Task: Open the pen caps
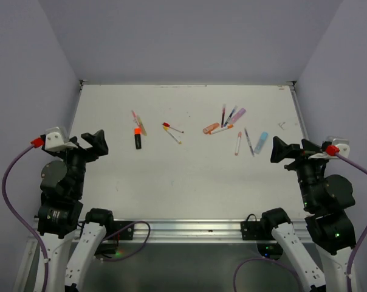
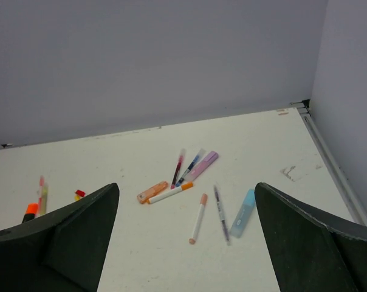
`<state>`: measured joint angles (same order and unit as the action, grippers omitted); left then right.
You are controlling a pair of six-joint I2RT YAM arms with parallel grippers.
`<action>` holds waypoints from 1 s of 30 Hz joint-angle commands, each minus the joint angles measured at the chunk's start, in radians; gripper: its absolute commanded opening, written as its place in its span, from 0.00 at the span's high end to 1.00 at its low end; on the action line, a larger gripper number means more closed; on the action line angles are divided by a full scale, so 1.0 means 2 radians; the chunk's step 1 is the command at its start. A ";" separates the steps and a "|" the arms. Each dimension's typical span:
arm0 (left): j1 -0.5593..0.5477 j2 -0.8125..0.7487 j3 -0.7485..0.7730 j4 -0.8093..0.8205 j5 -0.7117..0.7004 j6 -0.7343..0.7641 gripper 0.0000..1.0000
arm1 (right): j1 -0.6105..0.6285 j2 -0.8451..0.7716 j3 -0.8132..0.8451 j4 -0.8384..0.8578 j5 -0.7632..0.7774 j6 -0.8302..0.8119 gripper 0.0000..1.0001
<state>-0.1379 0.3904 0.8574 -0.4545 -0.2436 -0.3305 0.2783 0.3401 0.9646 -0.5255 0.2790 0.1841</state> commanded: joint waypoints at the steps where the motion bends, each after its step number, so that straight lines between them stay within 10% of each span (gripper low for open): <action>1: -0.002 0.007 0.015 -0.015 0.009 -0.007 0.00 | -0.003 -0.002 -0.003 -0.003 0.017 0.017 0.01; 9: -0.002 0.037 -0.011 0.009 0.030 -0.007 0.00 | -0.002 0.042 -0.015 -0.010 0.047 0.076 0.01; 20: -0.002 0.091 -0.074 0.066 0.113 -0.022 0.00 | -0.004 0.303 -0.002 -0.059 0.151 0.238 0.02; 30: -0.002 0.103 -0.121 0.091 0.119 -0.013 0.00 | -0.066 0.488 0.022 -0.019 0.128 0.269 0.23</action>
<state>-0.1379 0.5968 0.6186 -0.3420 -0.0322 -0.3573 0.1955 1.2827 0.9684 -0.6209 0.5495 0.6724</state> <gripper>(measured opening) 0.997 0.779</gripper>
